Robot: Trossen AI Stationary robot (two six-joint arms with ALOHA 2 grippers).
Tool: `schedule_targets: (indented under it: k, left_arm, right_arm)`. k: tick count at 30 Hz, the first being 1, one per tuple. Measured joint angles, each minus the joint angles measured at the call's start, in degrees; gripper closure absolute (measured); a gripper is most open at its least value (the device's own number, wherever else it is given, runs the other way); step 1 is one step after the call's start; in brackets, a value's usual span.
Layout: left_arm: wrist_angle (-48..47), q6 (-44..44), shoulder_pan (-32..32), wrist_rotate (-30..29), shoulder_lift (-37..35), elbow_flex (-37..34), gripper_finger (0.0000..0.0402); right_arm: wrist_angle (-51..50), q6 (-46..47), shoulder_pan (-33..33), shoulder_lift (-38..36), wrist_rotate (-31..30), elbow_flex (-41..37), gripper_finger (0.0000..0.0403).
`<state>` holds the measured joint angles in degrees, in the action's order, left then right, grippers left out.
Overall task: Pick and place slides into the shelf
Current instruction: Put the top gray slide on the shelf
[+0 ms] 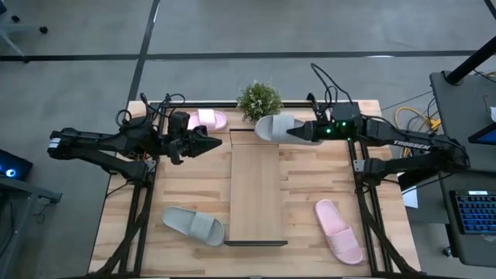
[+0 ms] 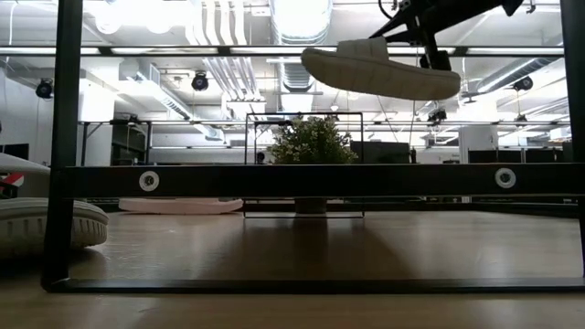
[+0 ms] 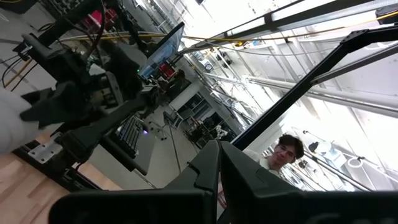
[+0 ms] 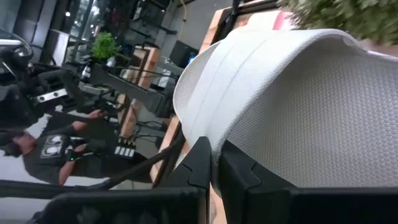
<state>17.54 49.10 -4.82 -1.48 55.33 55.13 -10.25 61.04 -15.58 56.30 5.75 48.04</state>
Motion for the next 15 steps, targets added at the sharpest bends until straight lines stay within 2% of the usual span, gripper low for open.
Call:
schedule_targets:
  k: [7,15]
  left_arm:
    - [0.05,-0.02,-0.02,0.00,0.00,0.11,0.0402]
    - [0.02,-0.02,0.00,0.00,0.02,0.11,0.0402]
  right_arm:
    - [2.93,0.99,3.75,4.19,-1.46,-0.69,0.0394]
    - [11.27,2.63,6.60,11.20,-1.39,-0.67,0.0394]
